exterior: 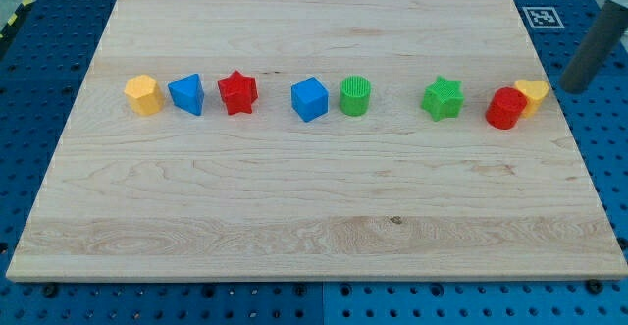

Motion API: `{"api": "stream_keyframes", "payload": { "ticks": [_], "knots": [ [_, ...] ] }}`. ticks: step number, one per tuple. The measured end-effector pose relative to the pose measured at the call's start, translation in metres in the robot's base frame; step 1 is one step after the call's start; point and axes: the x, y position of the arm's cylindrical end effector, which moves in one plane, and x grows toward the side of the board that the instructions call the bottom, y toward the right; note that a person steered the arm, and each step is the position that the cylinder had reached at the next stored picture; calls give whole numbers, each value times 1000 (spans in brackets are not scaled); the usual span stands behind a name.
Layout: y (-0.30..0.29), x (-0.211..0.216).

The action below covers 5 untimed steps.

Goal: Place the red circle to the left of the yellow heart

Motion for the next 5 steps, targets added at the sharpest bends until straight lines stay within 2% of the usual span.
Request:
{"api": "stream_keyframes", "payload": {
  "ticks": [2,3,4,5],
  "knots": [
    [-10,79],
    [-41,90],
    [-41,88],
    [-52,73]
  ]
}}
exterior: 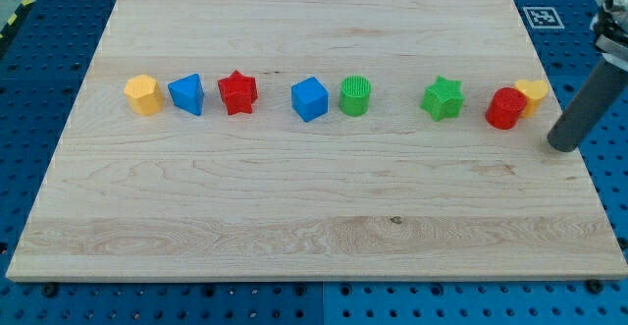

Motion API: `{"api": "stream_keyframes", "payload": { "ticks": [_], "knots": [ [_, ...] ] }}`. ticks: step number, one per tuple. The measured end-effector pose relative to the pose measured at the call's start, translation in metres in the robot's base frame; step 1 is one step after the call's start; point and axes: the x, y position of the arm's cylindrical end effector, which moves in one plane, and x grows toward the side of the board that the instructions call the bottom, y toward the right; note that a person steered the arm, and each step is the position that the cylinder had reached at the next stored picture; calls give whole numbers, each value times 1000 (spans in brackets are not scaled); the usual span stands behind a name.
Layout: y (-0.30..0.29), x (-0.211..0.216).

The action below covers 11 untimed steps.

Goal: Place the red circle to the left of the yellow heart

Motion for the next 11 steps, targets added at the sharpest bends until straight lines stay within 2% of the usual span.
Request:
{"api": "stream_keyframes", "payload": {
  "ticks": [7,11],
  "knots": [
    [-13,-9],
    [-48,-19]
  ]
}}
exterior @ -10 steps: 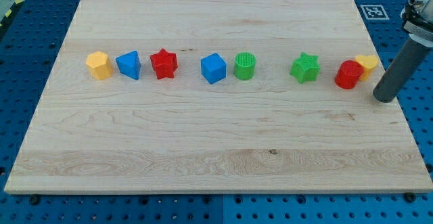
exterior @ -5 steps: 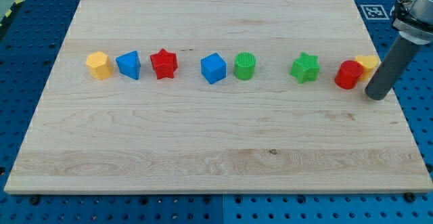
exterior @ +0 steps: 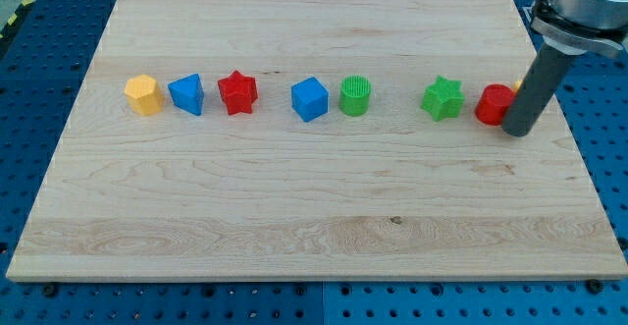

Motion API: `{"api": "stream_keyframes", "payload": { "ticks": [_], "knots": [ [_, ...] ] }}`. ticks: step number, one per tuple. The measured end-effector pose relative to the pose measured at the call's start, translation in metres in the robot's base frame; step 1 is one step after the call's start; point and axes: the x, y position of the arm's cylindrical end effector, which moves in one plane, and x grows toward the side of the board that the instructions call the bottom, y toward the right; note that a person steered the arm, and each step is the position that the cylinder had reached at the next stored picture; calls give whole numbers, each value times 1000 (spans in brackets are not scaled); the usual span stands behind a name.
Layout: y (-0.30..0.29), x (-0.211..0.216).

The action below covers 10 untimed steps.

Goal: Place the red circle to the left of the yellow heart

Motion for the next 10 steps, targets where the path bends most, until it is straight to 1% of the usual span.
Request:
{"api": "stream_keyframes", "payload": {
  "ticks": [4,5,6,8,9,10],
  "knots": [
    [-1,-6],
    [-1,24],
    [-1,32],
    [7,35],
    [29,55],
    [29,60]
  ]
}}
